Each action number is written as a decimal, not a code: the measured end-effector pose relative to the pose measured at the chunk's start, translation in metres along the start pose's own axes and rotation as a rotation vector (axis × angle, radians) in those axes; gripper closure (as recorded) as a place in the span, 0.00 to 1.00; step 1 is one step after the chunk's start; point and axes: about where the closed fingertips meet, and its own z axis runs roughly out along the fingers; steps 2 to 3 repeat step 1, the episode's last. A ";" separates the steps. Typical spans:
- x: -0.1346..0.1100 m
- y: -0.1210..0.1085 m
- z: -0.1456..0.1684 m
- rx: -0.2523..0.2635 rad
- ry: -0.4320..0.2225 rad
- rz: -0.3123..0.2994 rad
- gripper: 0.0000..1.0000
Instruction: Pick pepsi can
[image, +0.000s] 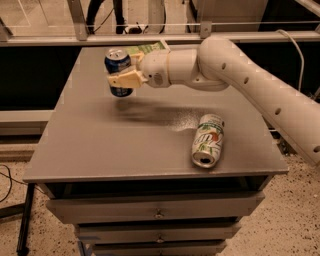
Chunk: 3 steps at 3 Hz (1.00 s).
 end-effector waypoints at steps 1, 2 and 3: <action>-0.048 -0.007 -0.028 -0.015 -0.131 -0.035 1.00; -0.048 -0.007 -0.028 -0.015 -0.131 -0.035 1.00; -0.048 -0.007 -0.028 -0.015 -0.131 -0.035 1.00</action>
Offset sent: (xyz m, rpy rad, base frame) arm 0.0000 0.0000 0.0000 0.0000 0.0000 0.0000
